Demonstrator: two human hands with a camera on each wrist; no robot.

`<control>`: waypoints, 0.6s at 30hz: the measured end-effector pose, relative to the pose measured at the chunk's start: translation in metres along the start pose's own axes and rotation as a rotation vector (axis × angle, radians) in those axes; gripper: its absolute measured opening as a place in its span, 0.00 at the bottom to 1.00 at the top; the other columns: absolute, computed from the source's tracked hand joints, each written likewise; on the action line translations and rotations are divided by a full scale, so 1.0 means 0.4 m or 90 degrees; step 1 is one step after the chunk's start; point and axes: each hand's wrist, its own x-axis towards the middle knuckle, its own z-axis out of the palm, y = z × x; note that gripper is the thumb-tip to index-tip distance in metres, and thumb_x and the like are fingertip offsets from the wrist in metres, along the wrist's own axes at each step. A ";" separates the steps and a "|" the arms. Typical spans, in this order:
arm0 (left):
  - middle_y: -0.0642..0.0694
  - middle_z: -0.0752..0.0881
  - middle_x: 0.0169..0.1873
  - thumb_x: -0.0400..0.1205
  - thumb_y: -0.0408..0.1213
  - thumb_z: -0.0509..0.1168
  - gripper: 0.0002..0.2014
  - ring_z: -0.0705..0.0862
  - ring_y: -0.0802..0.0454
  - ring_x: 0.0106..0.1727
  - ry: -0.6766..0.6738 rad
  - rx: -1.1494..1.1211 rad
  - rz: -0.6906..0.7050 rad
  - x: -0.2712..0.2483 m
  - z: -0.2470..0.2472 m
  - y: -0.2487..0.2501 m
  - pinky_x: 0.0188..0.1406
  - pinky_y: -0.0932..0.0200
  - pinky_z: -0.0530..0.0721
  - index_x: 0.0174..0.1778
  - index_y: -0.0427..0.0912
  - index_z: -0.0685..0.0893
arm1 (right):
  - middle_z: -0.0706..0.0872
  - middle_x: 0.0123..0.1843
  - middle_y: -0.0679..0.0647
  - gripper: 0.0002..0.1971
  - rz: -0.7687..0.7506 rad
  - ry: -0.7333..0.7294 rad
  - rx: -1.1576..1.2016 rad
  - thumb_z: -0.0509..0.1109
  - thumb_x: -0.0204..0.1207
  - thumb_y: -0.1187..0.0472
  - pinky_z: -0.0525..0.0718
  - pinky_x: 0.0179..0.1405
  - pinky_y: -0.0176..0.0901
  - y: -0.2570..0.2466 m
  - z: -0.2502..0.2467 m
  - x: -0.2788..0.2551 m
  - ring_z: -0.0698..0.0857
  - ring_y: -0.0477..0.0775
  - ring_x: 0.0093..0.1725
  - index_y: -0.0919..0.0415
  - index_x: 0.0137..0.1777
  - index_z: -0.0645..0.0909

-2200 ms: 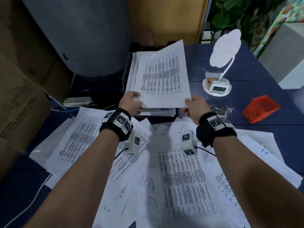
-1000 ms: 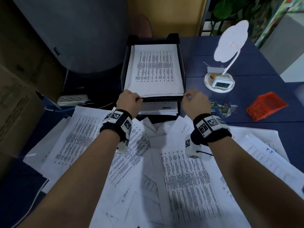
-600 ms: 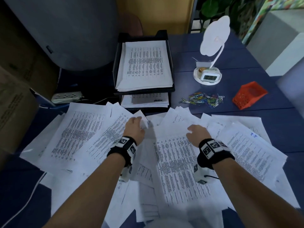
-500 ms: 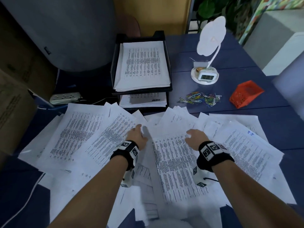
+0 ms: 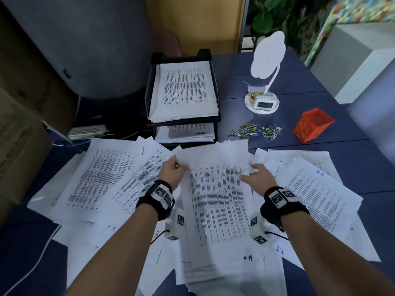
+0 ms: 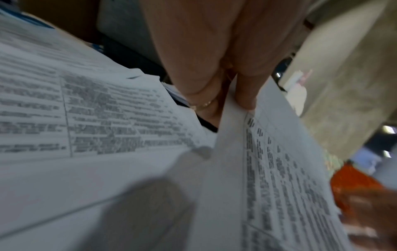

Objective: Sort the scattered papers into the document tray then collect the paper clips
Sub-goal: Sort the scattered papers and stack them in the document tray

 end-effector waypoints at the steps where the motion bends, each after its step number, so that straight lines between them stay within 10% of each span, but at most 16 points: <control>1: 0.46 0.87 0.49 0.81 0.31 0.67 0.08 0.86 0.46 0.52 0.025 -0.040 0.000 0.007 -0.017 0.015 0.57 0.46 0.85 0.53 0.46 0.83 | 0.80 0.64 0.61 0.30 -0.005 -0.022 0.016 0.75 0.74 0.54 0.77 0.59 0.46 -0.005 0.000 -0.004 0.80 0.58 0.59 0.62 0.73 0.70; 8: 0.46 0.84 0.41 0.79 0.27 0.66 0.09 0.82 0.50 0.42 0.166 -0.188 0.081 0.058 -0.109 0.114 0.46 0.49 0.83 0.46 0.47 0.80 | 0.85 0.51 0.57 0.07 -0.009 -0.137 0.102 0.66 0.81 0.62 0.73 0.34 0.38 -0.051 0.022 -0.012 0.80 0.49 0.40 0.61 0.56 0.82; 13: 0.37 0.84 0.56 0.81 0.36 0.67 0.21 0.86 0.39 0.55 0.075 -0.122 -0.017 0.036 -0.130 0.090 0.58 0.36 0.83 0.67 0.50 0.69 | 0.85 0.50 0.57 0.04 -0.047 -0.110 0.188 0.65 0.83 0.61 0.77 0.46 0.45 -0.128 0.028 -0.003 0.80 0.57 0.44 0.57 0.49 0.81; 18: 0.47 0.80 0.49 0.82 0.33 0.65 0.23 0.82 0.56 0.41 0.101 -0.044 -0.016 -0.008 -0.115 0.063 0.39 0.60 0.82 0.68 0.50 0.64 | 0.88 0.52 0.67 0.07 -0.068 -0.057 0.178 0.66 0.75 0.58 0.82 0.58 0.72 -0.132 0.053 0.125 0.86 0.72 0.56 0.55 0.45 0.85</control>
